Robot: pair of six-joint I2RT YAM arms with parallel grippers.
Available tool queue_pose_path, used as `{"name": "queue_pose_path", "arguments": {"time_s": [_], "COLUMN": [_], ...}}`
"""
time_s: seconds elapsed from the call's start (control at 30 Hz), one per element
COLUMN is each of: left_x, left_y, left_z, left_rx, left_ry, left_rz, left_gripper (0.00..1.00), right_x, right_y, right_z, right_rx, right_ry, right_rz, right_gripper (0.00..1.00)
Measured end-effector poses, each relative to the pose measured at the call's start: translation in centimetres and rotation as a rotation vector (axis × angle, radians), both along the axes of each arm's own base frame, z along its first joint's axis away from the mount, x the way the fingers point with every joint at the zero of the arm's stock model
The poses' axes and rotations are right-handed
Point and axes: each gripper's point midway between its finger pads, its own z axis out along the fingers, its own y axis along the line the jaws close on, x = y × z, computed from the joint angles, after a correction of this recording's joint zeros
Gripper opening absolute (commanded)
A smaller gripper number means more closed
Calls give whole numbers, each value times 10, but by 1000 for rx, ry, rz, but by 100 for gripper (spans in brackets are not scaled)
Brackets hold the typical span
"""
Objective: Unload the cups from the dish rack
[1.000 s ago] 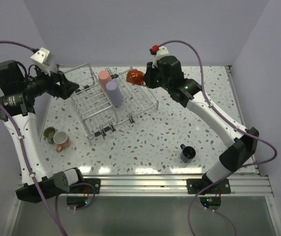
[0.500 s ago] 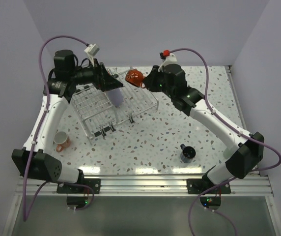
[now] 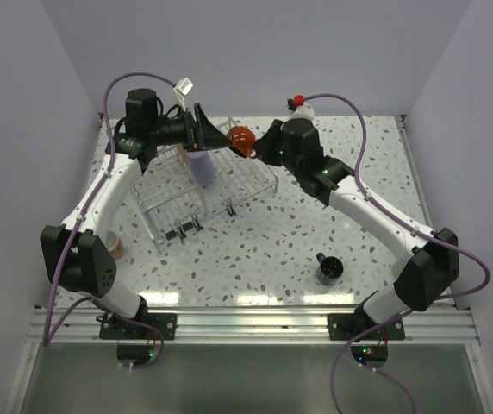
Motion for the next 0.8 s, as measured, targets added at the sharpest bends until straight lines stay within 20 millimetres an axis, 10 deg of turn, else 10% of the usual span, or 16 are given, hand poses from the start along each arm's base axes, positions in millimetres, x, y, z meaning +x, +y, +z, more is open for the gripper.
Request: {"name": "queue_pose_path", "arguments": {"time_s": [0.8], "left_x": [42], "left_y": [-22], "left_z": [-15], "left_rx": [-100], "left_ry": [91], "left_rz": [123], "left_gripper": [61], "right_x": [8], "right_y": [-2], "right_z": [-4], "right_rx": [137], "right_ry": [28], "right_rz": [-101], "right_gripper": [0]}}
